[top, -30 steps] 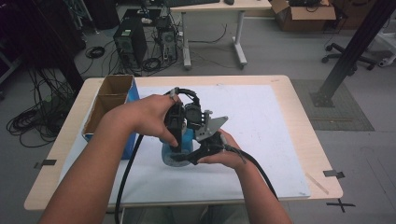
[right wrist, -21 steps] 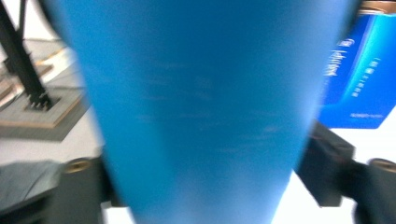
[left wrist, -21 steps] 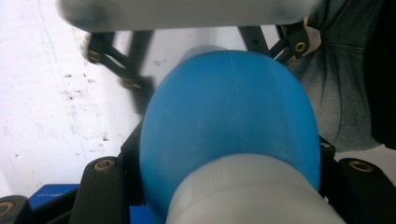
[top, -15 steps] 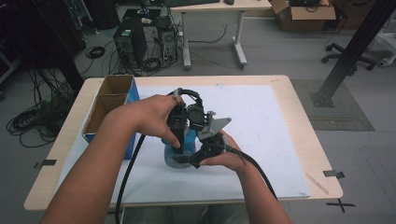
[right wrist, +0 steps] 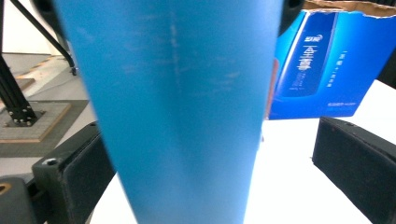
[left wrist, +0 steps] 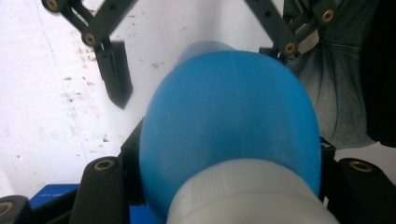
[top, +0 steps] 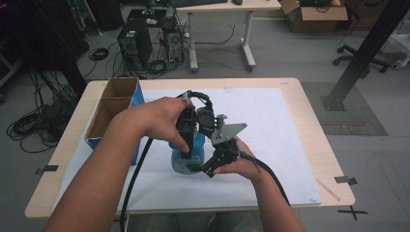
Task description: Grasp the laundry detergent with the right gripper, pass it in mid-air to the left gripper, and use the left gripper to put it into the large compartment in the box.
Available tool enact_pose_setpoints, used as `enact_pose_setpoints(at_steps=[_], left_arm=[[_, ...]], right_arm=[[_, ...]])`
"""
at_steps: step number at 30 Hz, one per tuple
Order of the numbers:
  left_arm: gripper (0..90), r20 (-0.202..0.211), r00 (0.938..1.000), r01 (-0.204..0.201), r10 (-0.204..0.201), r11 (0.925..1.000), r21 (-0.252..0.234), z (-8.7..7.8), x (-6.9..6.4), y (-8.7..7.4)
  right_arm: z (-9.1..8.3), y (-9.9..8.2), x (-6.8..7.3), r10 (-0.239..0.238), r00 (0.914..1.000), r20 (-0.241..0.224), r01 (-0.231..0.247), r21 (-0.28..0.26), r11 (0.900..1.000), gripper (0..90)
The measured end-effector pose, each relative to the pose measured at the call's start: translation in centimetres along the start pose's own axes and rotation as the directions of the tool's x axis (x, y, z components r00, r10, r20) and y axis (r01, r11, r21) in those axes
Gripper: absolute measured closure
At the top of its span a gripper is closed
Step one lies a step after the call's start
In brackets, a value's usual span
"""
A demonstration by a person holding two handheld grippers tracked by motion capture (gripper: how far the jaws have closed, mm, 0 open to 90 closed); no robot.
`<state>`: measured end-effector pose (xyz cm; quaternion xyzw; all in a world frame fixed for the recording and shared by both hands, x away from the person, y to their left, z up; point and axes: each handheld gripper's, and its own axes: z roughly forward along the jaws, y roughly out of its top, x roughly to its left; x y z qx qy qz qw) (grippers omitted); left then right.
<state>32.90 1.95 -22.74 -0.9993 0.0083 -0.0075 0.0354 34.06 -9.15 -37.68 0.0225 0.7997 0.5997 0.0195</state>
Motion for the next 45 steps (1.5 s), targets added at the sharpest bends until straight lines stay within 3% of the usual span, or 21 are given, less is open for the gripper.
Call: enact_pose_setpoints(at_steps=[7,9,19,25,29,33,35,41,43,45], left_arm=[[38.8,-0.008,0.9999,0.012,-0.012,0.9999,-0.005,-0.4,0.2,0.1],[38.8,-0.010,0.9999,0.012,-0.013,0.9999,-0.009,-0.5,0.4,0.3],[38.8,-0.014,0.9997,0.021,-0.021,0.9997,-0.010,-0.5,0.7,0.4],[38.7,-0.025,0.9976,0.064,-0.064,0.9979,-0.005,-1.1,1.0,0.2],[38.6,-0.027,0.9929,0.115,-0.116,0.9932,-0.020,-1.4,1.3,-0.2],[38.6,-0.036,0.9819,0.185,-0.186,0.9823,-0.029,-1.8,1.3,-0.2],[38.6,-0.040,0.9710,0.234,-0.236,0.9715,-0.036,-2.0,1.4,-0.3],[38.6,-0.062,0.9443,0.321,-0.323,0.9460,-0.048,-2.8,1.6,-0.6],[38.6,-0.065,0.9290,0.362,-0.364,0.9312,-0.039,-3.2,1.7,-0.6],[38.6,-0.069,0.9219,0.379,-0.381,0.9245,-0.038,-3.3,1.7,-0.7]], right_arm=[[-2.1,0.3,-0.2,-0.005,0.9993,0.038,0.005,0.004,1.0000,0.0],[-2.6,0.3,-0.3,-0.010,0.9979,0.064,0.008,0.029,0.9995,0.0],[-3.7,0.5,-0.6,-0.033,0.9948,0.097,0.023,0.094,0.9953,0.1],[-5.2,0.7,-0.9,-0.046,0.9911,0.125,0.032,0.111,0.9933,0.1],[-6.6,0.8,-0.9,-0.055,0.9872,0.149,0.038,0.116,0.9925,0.1],[-7.7,1.0,-0.9,-0.058,0.9851,0.162,0.039,0.118,0.9922,0.1],[-8.1,1.0,-1.0,-0.062,0.9839,0.168,0.042,0.120,0.9918,0.1],[-8.9,1.4,-1.0,-0.081,0.9812,0.175,0.055,0.147,0.9875,0.2],[-9.2,1.6,-1.0,-0.086,0.9800,0.179,0.057,0.160,0.9855,0.2],[-9.5,1.7,-1.1,-0.092,0.9791,0.181,0.062,0.166,0.9842,0.2]])
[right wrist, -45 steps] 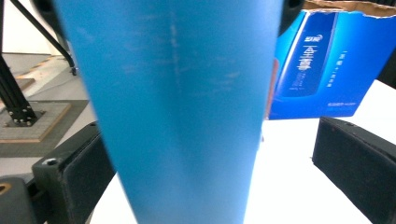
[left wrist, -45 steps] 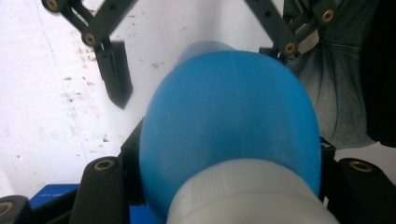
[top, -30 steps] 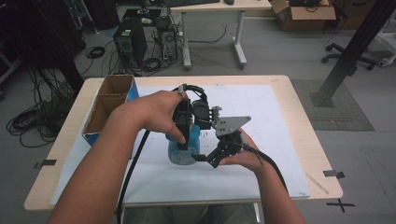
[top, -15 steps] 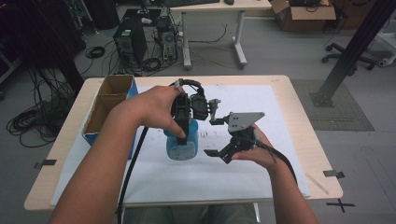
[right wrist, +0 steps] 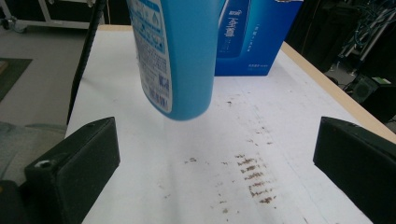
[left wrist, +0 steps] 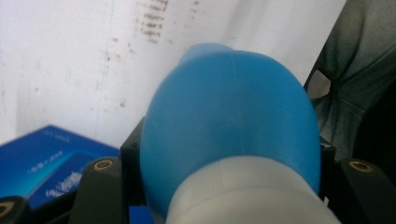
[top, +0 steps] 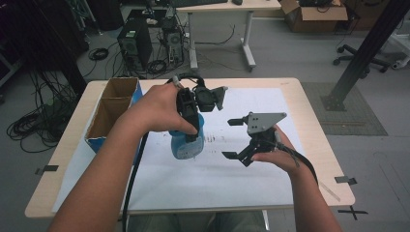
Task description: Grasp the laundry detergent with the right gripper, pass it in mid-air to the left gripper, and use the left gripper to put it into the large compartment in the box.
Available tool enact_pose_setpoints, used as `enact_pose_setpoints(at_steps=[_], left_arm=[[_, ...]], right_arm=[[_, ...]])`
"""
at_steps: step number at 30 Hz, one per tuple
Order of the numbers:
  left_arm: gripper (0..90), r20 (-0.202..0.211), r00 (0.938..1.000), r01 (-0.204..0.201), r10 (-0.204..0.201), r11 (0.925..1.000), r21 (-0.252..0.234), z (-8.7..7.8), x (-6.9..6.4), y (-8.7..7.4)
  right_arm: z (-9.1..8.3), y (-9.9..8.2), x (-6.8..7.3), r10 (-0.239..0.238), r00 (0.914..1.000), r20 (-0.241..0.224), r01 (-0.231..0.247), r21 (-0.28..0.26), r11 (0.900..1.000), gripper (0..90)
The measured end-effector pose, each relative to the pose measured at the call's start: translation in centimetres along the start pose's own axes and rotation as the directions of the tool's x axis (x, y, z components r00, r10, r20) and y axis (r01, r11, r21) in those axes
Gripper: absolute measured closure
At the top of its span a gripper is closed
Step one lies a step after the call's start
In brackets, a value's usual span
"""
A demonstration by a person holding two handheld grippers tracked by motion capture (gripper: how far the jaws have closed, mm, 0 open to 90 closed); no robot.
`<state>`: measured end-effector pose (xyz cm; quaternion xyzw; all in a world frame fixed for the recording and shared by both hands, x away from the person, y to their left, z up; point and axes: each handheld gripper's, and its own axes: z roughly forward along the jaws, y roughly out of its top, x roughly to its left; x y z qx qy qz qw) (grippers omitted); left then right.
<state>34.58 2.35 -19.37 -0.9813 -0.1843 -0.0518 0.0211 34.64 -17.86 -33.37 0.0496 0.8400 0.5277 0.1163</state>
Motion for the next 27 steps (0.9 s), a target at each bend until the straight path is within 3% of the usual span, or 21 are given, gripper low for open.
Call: enact_pose_setpoints(at_steps=[5,11,15,19,26,27], left_arm=[[38.6,0.012,0.9969,0.078,-0.078,0.9965,0.031,-0.4,0.4,-0.2],[38.6,0.028,0.9868,0.160,-0.160,0.9870,-0.015,-1.0,1.2,-0.8],[38.7,0.053,0.9731,0.227,-0.224,0.9725,-0.051,-1.8,1.7,-1.3],[38.7,0.068,0.9535,0.299,-0.294,0.9501,-0.088,-2.6,2.2,-1.8],[38.7,0.051,0.9298,0.368,-0.364,0.9264,-0.081,-3.3,3.0,-2.5],[38.8,0.055,0.9245,0.381,-0.377,0.9204,-0.088,-3.4,3.2,-2.6]], right_arm=[[-0.5,0.1,-0.2,-0.003,1.0000,0.009,0.003,0.007,1.0000,0.2],[-0.7,0.0,-0.3,-0.007,0.9998,0.017,0.006,0.019,0.9998,0.2],[-0.9,-0.1,-0.4,-0.009,0.9997,0.023,0.008,0.036,0.9993,0.2],[-1.2,0.0,-0.5,-0.015,0.9995,0.029,0.013,0.048,0.9988,0.2],[-1.7,0.0,-0.8,-0.020,0.9991,0.037,0.017,0.062,0.9979,0.2],[-1.8,0.0,-0.9,-0.022,0.9990,0.038,0.020,0.066,0.9976,0.2]])
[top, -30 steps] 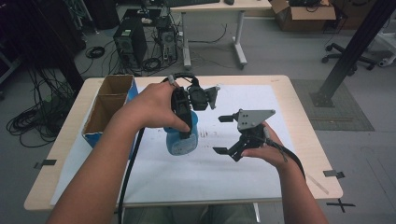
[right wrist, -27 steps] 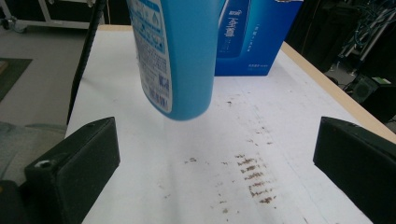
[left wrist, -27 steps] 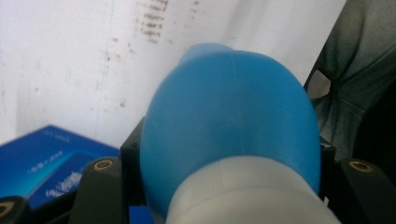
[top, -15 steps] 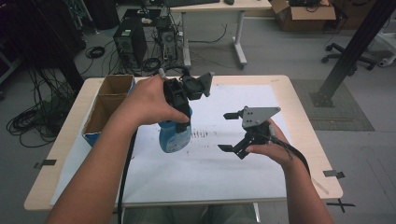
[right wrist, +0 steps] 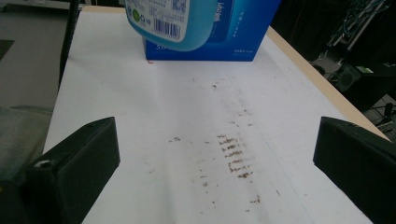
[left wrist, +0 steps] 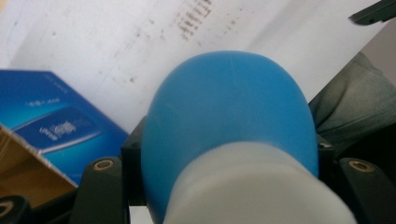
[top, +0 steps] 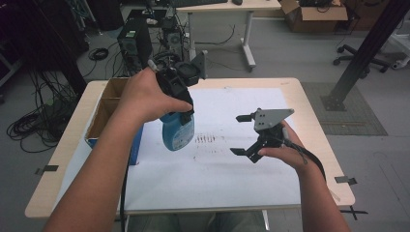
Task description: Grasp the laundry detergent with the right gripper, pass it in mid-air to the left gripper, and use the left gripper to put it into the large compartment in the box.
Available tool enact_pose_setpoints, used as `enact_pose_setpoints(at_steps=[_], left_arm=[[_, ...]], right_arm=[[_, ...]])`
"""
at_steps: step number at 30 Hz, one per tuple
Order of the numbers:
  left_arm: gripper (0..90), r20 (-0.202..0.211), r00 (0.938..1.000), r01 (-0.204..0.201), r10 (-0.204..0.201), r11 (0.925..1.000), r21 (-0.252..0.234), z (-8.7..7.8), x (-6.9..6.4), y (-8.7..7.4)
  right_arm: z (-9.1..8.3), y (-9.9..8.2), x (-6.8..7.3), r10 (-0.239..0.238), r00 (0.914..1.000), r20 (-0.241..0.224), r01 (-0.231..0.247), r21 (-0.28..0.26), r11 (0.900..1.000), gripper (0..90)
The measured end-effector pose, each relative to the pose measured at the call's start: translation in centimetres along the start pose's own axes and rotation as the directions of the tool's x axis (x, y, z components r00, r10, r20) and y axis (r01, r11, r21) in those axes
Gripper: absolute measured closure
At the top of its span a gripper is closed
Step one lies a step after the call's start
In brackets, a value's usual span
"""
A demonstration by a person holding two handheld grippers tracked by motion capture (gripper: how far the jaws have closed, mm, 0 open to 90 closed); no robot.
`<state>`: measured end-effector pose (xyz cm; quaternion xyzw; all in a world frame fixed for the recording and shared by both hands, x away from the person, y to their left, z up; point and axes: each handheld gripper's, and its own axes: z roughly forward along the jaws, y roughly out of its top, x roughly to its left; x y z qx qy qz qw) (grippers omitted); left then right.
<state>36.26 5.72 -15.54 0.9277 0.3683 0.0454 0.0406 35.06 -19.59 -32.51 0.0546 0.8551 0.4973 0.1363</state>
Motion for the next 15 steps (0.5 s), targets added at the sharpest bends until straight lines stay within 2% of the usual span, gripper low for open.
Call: enact_pose_setpoints(at_steps=[8,15], left_arm=[[38.7,0.017,0.9977,0.066,-0.065,0.9978,-0.003,-1.3,1.8,-0.8],[38.7,0.030,0.9929,0.116,-0.115,0.9931,-0.019,-2.4,3.4,-1.7]], right_arm=[[-0.7,0.0,-0.8,-0.013,0.9999,0.005,0.013,0.037,0.9992,0.2],[-1.6,0.7,-1.9,-0.037,0.9993,-0.001,0.037,0.091,0.9952,0.3]])
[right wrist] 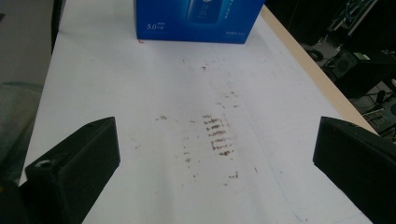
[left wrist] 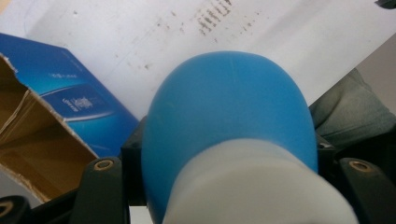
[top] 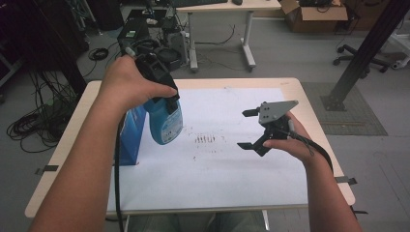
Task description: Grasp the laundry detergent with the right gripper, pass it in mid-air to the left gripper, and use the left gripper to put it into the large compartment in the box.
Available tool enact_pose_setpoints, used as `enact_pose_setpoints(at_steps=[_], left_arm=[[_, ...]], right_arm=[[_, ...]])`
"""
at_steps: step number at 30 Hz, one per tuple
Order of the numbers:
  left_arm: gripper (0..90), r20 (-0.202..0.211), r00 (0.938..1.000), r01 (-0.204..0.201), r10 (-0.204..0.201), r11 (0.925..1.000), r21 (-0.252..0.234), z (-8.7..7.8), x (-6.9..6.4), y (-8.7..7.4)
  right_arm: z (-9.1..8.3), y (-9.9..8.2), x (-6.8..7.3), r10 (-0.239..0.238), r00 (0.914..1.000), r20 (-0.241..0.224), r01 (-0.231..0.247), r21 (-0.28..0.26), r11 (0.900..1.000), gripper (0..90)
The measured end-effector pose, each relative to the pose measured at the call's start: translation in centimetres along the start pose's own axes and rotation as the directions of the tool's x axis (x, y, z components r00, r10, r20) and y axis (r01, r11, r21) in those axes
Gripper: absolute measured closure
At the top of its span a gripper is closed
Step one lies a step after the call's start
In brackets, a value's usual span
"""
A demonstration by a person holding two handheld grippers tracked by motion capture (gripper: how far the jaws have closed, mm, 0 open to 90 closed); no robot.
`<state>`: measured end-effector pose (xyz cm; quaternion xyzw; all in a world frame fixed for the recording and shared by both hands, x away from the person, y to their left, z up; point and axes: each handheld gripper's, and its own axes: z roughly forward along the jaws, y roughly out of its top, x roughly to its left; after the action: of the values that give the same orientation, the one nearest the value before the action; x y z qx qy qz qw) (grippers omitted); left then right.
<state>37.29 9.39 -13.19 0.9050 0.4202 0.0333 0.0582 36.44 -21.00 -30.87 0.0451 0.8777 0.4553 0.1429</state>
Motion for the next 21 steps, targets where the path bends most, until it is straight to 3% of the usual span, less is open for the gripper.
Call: enact_pose_setpoints(at_steps=[9,13,21], left_arm=[[38.7,-0.013,0.9989,0.046,-0.046,0.9990,-0.001,-1.9,2.1,-0.9],[38.7,-0.017,0.9976,0.067,-0.067,0.9977,-0.010,-2.8,2.9,-1.3],[38.7,-0.020,0.9943,0.105,-0.105,0.9943,-0.021,-4.3,4.3,-1.8]], right_arm=[[-0.7,0.3,-1.4,-0.026,0.9996,-0.012,0.026,0.086,0.9959,0.6],[-0.8,0.1,-2.0,-0.035,0.9990,-0.028,0.039,0.143,0.9889,1.2],[-1.3,0.5,-3.1,-0.046,0.9976,-0.053,0.056,0.196,0.9790,1.3]])
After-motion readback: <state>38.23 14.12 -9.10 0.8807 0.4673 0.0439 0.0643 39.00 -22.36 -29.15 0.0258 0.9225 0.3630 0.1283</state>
